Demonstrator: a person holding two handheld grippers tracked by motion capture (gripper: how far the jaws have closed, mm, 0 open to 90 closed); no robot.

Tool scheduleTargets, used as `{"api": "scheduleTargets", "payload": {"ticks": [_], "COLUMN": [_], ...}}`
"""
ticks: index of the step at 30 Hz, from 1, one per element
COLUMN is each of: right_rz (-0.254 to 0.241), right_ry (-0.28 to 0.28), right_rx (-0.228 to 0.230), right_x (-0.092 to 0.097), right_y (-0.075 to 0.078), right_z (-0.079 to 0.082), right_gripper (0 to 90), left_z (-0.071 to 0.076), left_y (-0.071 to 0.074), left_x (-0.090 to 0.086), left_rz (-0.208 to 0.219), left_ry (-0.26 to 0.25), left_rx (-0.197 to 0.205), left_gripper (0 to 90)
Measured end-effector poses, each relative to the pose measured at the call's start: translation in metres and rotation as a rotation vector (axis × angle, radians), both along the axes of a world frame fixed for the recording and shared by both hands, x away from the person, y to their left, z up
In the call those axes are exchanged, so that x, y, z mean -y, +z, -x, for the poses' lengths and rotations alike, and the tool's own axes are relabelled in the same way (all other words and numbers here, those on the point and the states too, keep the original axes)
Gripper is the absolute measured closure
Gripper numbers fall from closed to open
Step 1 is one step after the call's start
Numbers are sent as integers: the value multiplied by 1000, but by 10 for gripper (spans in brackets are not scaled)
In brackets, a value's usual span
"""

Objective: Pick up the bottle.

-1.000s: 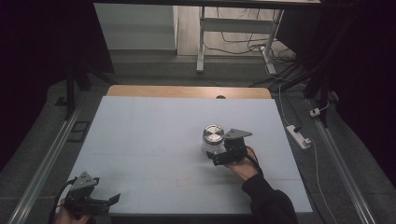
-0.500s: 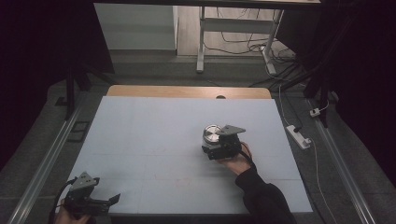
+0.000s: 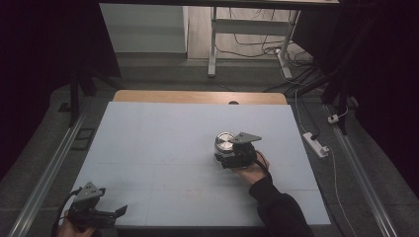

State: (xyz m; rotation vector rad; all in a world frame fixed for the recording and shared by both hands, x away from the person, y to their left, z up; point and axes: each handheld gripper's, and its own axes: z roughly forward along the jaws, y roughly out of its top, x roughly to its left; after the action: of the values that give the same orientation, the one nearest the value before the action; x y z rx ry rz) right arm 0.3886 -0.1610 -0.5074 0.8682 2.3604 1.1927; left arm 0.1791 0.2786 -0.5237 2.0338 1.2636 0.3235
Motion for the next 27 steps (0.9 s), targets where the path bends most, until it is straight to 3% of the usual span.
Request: {"api": "scheduleTargets", "payload": {"ticks": [13,27], "right_rz": [-21,-29], "right_ry": [47,140], "right_rx": [-12,-26], "right_x": [-4,-20], "right_y": [16,32], "right_z": [12,40], "right_gripper": [151,151], "left_z": [0,-1], "left_y": [0,0], "left_x": [-1,-2], "left_rz": [11,23], "left_ry": [-6,-15], "left_rx": [-2,-4], "left_gripper": [0,0]}}
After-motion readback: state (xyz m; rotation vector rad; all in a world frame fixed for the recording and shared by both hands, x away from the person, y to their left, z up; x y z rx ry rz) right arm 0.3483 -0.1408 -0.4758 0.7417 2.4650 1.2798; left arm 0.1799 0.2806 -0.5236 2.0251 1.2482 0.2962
